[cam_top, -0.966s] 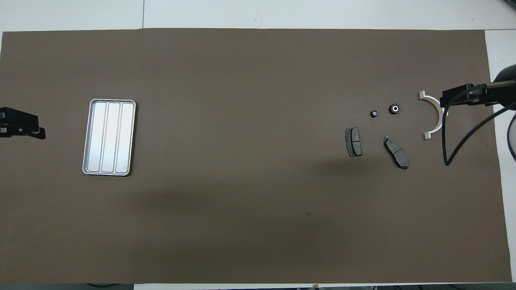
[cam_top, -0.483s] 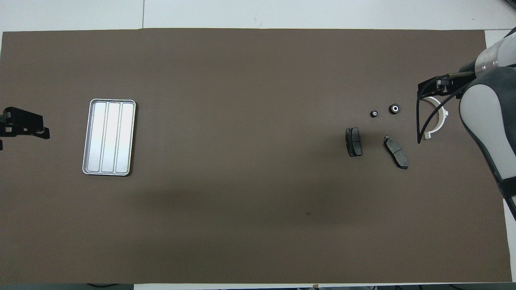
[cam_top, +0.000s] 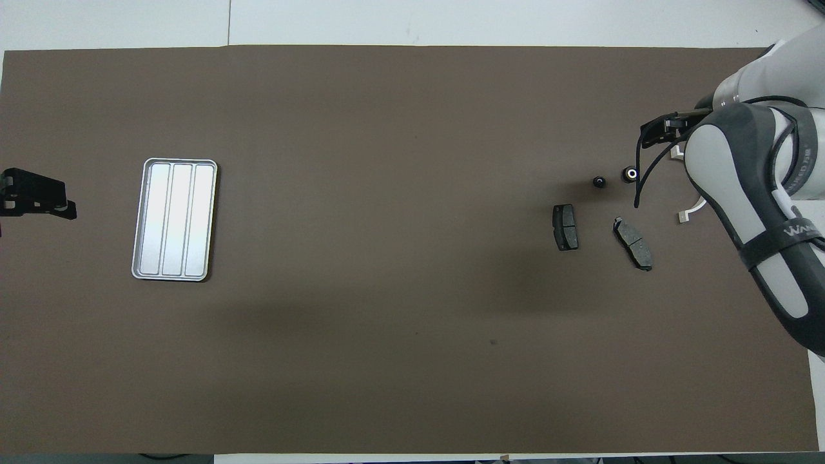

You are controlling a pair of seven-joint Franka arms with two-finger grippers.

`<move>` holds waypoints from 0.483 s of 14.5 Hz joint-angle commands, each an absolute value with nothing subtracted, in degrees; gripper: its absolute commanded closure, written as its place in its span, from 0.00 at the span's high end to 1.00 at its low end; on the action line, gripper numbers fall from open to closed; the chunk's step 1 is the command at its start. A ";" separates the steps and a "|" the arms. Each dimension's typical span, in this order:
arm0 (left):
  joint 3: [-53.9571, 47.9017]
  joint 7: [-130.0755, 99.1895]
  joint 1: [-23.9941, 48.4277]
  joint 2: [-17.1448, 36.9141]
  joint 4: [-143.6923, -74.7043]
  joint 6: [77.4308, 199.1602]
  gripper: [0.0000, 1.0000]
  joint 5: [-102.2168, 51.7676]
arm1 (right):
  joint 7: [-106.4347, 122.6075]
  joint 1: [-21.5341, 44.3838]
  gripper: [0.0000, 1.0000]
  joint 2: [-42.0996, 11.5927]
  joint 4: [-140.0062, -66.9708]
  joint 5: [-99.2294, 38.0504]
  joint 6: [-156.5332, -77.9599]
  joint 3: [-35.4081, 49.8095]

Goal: Pick bearing gear from pile to tray
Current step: 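Reach the right gripper toward the small black bearings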

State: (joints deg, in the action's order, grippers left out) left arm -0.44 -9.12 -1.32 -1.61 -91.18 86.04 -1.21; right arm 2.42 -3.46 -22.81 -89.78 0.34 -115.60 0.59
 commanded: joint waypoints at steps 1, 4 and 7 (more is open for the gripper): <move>-0.62 -9.49 -2.20 -2.90 -92.64 87.19 1.00 -2.29 | 3.16 -4.13 0.96 -27.32 -84.21 1.05 -115.49 1.05; -0.62 -9.49 -2.11 -2.90 -92.64 87.01 1.00 -2.29 | 3.16 -3.60 0.95 -30.05 -82.97 1.14 -117.50 0.97; -0.70 -9.49 -1.85 -2.90 -92.64 87.01 1.00 -2.29 | 3.08 -3.60 0.92 -32.25 -83.06 1.06 -119.62 1.05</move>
State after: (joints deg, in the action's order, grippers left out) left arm -0.38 -9.12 -1.38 -1.61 -91.19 86.05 -1.21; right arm 2.49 -3.34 -29.76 -85.05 0.35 -118.85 0.70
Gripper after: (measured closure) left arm 0.000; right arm 0.097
